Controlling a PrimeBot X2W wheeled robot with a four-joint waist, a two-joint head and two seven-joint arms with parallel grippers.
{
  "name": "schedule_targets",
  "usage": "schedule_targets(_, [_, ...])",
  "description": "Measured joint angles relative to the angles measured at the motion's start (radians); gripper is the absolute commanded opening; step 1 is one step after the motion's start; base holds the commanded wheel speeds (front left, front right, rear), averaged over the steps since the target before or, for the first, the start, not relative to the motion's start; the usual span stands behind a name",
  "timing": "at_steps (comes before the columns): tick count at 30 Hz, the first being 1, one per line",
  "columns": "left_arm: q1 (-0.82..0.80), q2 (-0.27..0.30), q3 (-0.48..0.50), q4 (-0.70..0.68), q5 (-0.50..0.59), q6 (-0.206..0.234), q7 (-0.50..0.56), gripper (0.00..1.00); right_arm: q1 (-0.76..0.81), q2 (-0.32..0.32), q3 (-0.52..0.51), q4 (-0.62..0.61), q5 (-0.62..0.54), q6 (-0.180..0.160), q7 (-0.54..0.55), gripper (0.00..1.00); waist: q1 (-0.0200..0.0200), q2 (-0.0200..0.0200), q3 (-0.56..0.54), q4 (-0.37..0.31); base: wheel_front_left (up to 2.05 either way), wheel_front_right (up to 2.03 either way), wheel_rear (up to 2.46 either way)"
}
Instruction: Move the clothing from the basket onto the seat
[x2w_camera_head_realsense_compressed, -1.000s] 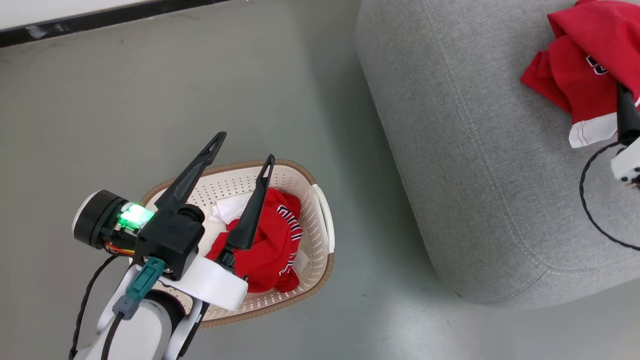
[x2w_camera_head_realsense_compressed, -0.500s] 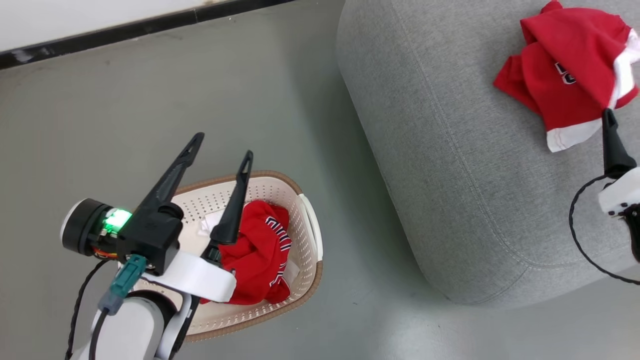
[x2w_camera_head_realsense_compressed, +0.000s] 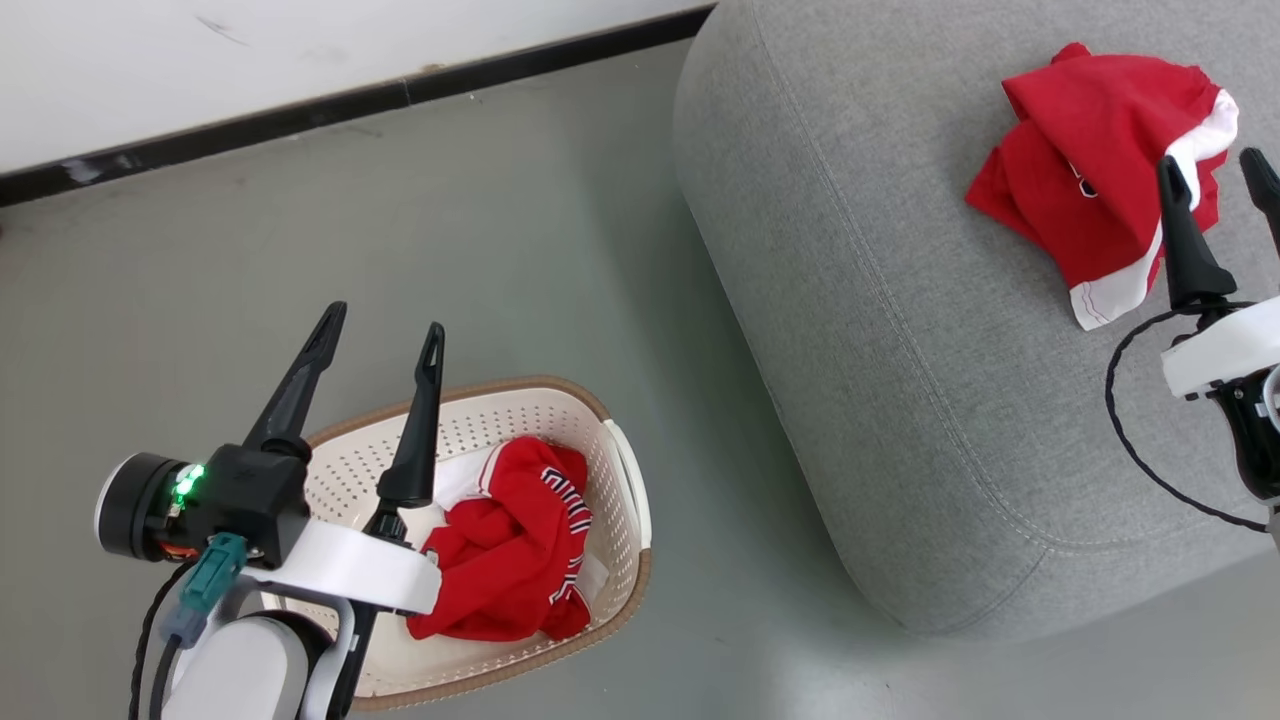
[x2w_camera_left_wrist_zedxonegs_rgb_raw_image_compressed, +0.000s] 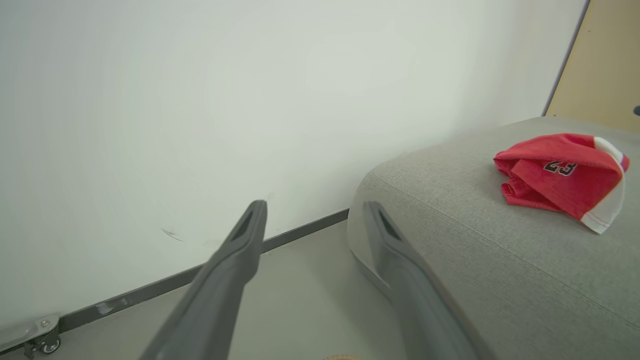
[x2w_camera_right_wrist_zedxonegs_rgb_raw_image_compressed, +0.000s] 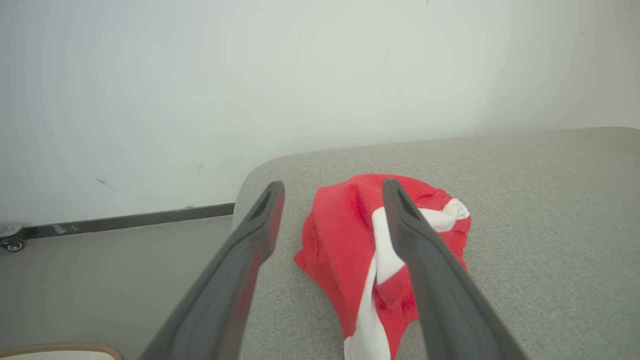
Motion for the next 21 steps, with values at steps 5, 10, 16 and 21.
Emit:
schedule_targets(5, [0.023, -0.005, 0.026, 0.031, -0.013, 0.018, -0.020, 1.00, -0.001, 0.000, 0.019, -0.041, -0.009, 0.000, -0.003, 1.00, 0.0000, 0.0000, -0.029, 0.021, 0.00, 0.00, 0.00])
schedule_targets(10, [0.041, -0.006, 0.058, 0.058, -0.026, 0.035, -0.044, 1.00, -0.010, 0.024, 0.029, -0.084, -0.010, 0.000, -0.008, 1.00, 0.0000, 0.0000, -0.059, 0.048, 0.00, 0.00, 0.00])
schedule_targets(16, [0.059, -0.007, 0.078, 0.085, -0.041, 0.053, -0.054, 1.00, -0.010, 0.071, 0.037, -0.124, -0.027, 0.000, -0.014, 1.00, 0.0000, 0.0000, -0.090, 0.077, 0.00, 0.00, 0.00])
schedule_targets(21, [0.077, -0.014, 0.092, 0.107, -0.053, 0.055, -0.065, 1.00, 0.016, 0.119, 0.058, -0.164, -0.063, 0.000, -0.021, 1.00, 0.0000, 0.0000, -0.124, 0.106, 0.00, 0.00, 0.00])
